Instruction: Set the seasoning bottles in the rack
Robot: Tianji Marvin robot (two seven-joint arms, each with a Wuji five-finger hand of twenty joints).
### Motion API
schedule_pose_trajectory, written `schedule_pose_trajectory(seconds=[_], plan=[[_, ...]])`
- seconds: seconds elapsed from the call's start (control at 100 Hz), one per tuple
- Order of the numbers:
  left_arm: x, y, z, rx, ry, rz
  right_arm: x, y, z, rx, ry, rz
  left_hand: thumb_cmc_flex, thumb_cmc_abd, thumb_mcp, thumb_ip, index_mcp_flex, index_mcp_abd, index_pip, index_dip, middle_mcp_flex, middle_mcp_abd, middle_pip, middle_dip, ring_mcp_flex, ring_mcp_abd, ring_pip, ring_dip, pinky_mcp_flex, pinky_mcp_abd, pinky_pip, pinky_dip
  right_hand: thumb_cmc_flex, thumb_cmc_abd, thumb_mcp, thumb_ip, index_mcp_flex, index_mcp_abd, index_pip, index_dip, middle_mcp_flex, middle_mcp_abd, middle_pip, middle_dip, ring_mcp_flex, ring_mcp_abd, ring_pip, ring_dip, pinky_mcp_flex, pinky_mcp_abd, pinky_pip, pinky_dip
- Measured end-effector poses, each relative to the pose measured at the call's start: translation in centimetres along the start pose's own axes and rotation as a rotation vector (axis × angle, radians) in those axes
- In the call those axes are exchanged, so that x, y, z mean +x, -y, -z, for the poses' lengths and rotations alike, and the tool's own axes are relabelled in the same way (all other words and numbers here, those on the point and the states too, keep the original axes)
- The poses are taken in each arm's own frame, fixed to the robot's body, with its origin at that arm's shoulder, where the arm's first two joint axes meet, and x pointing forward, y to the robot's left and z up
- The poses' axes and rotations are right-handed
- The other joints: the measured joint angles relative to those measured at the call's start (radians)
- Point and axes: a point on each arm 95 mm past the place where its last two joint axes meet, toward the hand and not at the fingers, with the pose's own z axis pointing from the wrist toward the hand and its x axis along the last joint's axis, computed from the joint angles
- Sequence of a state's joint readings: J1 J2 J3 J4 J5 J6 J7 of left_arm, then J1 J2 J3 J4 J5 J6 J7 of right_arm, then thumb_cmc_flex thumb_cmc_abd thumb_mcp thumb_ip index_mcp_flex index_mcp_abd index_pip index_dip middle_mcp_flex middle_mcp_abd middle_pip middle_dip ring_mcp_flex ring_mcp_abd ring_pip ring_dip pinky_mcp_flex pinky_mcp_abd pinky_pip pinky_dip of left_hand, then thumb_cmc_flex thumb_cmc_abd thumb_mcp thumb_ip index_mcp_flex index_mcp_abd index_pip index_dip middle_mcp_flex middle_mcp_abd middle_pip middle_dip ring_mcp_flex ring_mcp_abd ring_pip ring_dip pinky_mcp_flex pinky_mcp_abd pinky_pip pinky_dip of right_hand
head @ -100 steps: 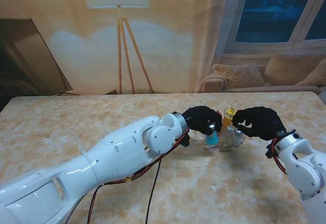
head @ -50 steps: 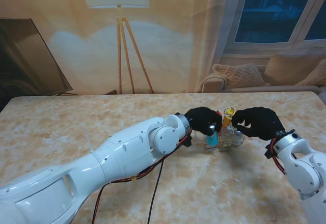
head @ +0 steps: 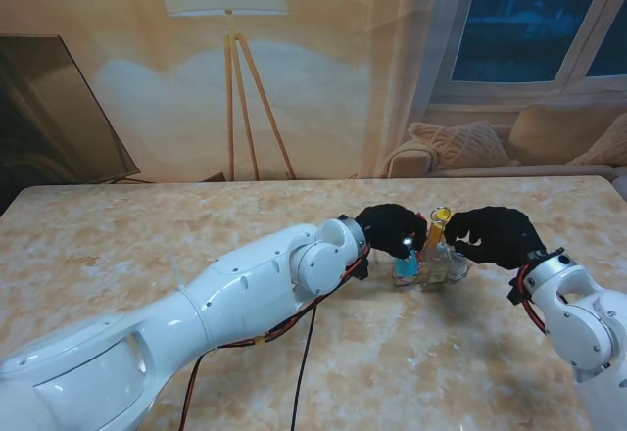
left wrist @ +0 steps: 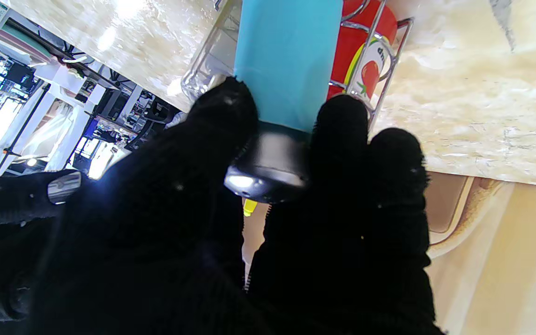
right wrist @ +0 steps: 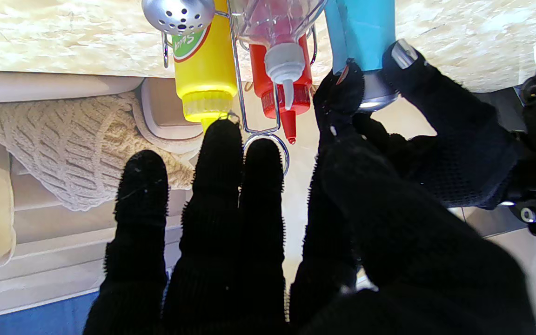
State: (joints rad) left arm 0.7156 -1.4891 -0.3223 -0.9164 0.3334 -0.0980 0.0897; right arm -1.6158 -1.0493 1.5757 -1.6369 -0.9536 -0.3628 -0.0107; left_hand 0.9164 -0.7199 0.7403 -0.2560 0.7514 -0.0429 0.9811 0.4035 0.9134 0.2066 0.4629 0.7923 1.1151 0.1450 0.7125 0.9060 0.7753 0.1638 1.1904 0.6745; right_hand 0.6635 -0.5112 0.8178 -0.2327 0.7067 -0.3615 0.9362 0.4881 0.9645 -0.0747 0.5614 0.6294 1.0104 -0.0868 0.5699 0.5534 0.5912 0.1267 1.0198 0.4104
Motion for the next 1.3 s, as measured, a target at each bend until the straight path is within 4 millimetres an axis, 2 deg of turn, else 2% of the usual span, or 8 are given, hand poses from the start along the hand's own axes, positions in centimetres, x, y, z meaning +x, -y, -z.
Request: schedule_pose_trajectory(seconds=[0.79, 1.3], plan=[[0.01, -0.31, -0.52, 0.001, -0.016, -0.046, -0.08, 0.19, -0.16, 0.006, 0.001, -0.011, -0.010, 0.000, 0.000, 0.000, -0.020, 0.007, 0.023, 0.026, -0.012, 0.005, 0.052, 0.001, -0.012, -0.002, 0.027, 0.010, -0.011, -0.001, 0.014, 0.000, 0.000, 0.000, 0.000, 0.000, 0.000, 0.000, 0.000, 0.000, 0.000, 0.000, 0.000, 0.000, 0.000, 0.000, 0.000, 0.000, 0.000, 0.000, 0.000, 0.000], [0.35, -0.65, -0.95, 0.025, -0.016, -0.080, -0.13, 0.21, -0.21, 0.004, 0.004, -0.013, -0.015, -0.006, 0.001, 0.000, -0.051, 0.013, 0.075, 0.053, -0.036, 0.015, 0.127, 0.003, -0.029, -0.005, 0.108, 0.011, -0.022, -0.003, 0.048, 0.000, 0.000, 0.000, 0.000, 0.000, 0.000, 0.000, 0.000, 0.000, 0.000, 0.000, 0.000, 0.000, 0.000, 0.000, 0.000, 0.000, 0.000, 0.000, 0.000, 0.000]])
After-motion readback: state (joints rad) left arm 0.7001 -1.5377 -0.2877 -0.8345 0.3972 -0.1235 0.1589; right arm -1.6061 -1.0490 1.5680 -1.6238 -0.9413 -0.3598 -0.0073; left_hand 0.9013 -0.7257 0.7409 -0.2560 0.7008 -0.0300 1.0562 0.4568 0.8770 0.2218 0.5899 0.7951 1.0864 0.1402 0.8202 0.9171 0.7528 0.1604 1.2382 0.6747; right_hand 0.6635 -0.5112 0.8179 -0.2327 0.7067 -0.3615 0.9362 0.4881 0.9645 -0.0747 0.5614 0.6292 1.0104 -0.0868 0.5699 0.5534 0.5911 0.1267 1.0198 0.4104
